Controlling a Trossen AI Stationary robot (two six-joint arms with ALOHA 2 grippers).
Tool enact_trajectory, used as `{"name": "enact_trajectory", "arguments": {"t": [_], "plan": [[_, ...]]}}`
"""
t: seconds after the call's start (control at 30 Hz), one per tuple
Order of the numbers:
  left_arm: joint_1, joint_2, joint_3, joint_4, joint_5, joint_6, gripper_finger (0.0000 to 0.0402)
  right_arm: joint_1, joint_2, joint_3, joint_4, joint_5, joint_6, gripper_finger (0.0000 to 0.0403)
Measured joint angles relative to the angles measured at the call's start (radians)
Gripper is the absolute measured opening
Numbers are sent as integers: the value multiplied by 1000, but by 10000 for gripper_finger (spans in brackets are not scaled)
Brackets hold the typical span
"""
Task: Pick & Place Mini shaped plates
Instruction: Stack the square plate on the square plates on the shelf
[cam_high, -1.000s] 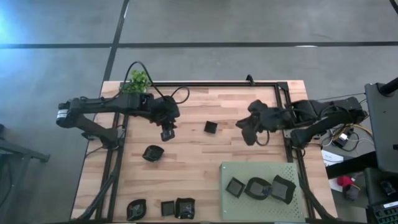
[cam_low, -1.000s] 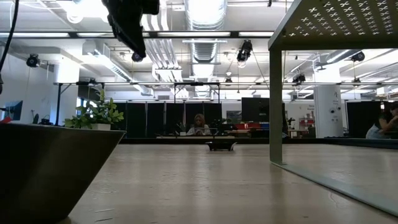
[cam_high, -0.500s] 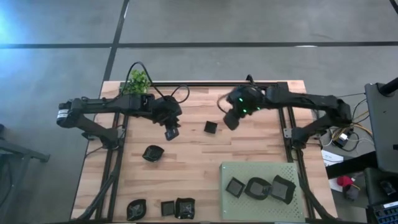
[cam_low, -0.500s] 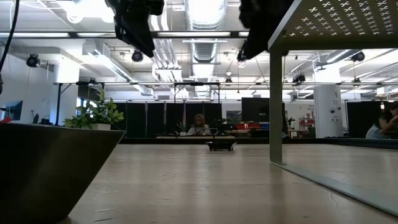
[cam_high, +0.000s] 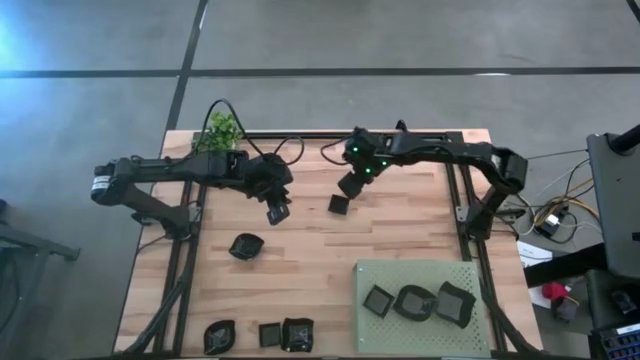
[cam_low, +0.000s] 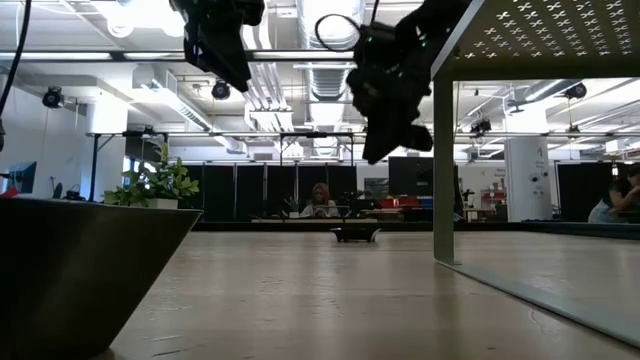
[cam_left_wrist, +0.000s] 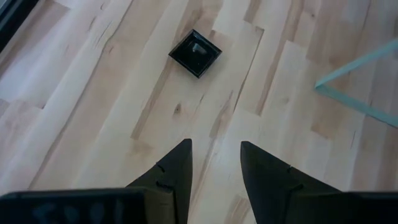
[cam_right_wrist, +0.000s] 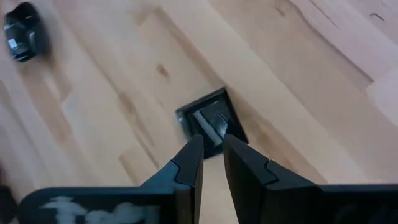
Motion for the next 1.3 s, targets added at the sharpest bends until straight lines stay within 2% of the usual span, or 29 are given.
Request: {"name": "enact_trajectory", "arguments": {"t": [0.13, 0.37, 0.9, 1.3], "plan": [[0, 0, 0, 0, 0, -5, 128, -5, 57, 4, 37, 6, 11, 61], [0, 0, 0, 0, 0, -16, 128, -4, 133, 5, 40, 110, 51, 61], [10, 0, 0, 0, 1, -26, 128, -3, 266, 8, 60, 78, 6, 61], [19, 0, 0, -3, 1, -15, 128, -3, 255, 7, 103, 50, -7, 61]]}}
